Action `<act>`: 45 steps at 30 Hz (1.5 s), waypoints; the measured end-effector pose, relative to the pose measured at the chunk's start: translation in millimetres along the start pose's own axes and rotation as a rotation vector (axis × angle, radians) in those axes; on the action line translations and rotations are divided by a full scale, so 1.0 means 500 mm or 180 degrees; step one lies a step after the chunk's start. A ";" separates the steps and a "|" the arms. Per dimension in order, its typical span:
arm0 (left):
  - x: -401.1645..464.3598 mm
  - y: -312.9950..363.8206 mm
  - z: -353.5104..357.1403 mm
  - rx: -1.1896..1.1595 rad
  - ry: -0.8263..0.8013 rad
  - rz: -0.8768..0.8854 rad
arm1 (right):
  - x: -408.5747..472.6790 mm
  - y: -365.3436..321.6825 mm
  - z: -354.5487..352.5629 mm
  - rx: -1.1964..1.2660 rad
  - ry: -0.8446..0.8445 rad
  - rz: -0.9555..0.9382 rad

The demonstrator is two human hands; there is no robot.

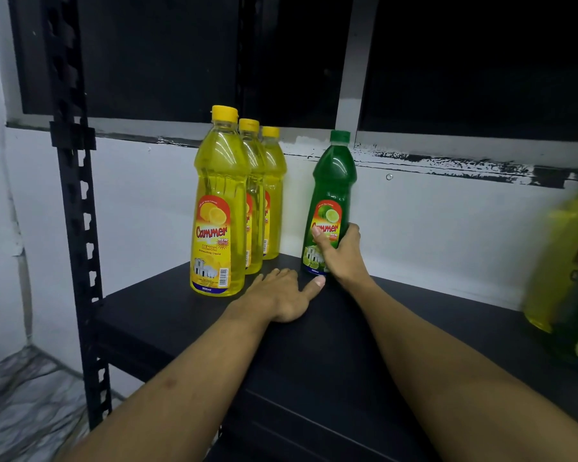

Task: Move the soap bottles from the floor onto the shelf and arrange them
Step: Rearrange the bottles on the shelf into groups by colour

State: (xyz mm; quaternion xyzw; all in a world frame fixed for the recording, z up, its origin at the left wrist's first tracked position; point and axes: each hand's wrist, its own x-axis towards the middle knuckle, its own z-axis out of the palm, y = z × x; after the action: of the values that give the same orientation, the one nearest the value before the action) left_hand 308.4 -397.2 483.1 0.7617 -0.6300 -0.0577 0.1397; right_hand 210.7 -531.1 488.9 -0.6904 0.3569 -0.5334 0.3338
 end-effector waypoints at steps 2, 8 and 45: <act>-0.001 0.000 0.000 -0.0008 0.0001 -0.0005 | -0.002 -0.001 0.001 -0.0262 0.0075 -0.0067; 0.002 -0.002 0.001 -0.0013 -0.0005 0.0022 | 0.003 -0.001 -0.005 -0.0635 0.0077 -0.0066; -0.205 0.428 0.120 -0.1106 -0.0334 0.1158 | -0.327 -0.109 -0.572 -0.2851 0.1968 0.0344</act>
State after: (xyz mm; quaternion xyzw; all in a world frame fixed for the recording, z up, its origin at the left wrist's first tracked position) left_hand 70.4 -341.3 478.1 0.5964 -0.7437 -0.1785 0.2437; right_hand -89.3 -386.6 512.6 -0.5567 0.6656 -0.4895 -0.0865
